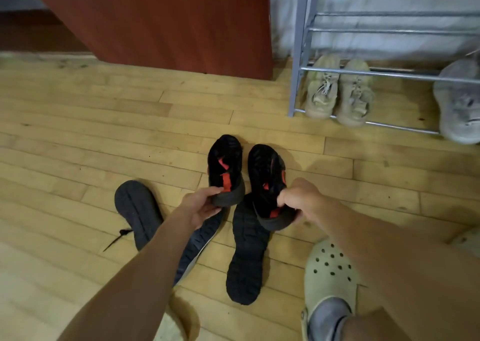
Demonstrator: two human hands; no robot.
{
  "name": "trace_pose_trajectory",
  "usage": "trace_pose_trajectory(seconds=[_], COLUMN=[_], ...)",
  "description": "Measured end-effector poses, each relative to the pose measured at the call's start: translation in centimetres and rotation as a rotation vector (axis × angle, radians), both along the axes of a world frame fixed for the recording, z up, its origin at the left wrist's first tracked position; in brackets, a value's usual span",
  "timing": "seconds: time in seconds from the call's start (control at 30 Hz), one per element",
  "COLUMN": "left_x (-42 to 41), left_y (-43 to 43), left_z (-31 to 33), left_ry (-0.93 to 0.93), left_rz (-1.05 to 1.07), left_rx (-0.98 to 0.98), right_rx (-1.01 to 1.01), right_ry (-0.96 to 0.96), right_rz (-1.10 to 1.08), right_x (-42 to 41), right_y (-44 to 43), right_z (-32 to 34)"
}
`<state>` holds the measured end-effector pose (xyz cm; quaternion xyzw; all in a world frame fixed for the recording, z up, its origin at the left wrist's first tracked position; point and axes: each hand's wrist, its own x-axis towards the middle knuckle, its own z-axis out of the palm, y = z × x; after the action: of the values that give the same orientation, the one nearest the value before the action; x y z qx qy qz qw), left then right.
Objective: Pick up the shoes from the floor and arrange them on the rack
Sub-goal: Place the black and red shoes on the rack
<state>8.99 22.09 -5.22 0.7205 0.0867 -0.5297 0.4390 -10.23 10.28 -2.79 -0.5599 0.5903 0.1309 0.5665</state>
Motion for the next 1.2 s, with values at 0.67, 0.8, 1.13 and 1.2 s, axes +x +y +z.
trace_pose_trajectory(seconds=[0.67, 0.8, 1.13, 1.2], left_x=[-11.5, -14.2, -16.0, -15.3], left_y=[-5.1, -8.4, -19.3, -21.8], left_z=[15.3, 15.9, 14.3, 14.3], left_ry=[-0.240, -0.195, -0.171, -0.192], left_rz=[-0.364, -0.315, -0.308, -0.319], left_rx=[-0.221, -0.296, -0.382, -0.382], right_rx=[-0.212, -0.192, -0.254, -0.260], right_ry=[0.014, -0.108, -0.200, -0.215], right_rz=[-0.053, -0.201, -0.386, -0.406], right_x=[-15.7, -16.8, -18.3, -18.0], right_y=[-4.7, -6.3, -14.3, -16.3], right_z=[17.9, 17.5, 16.3, 15.5])
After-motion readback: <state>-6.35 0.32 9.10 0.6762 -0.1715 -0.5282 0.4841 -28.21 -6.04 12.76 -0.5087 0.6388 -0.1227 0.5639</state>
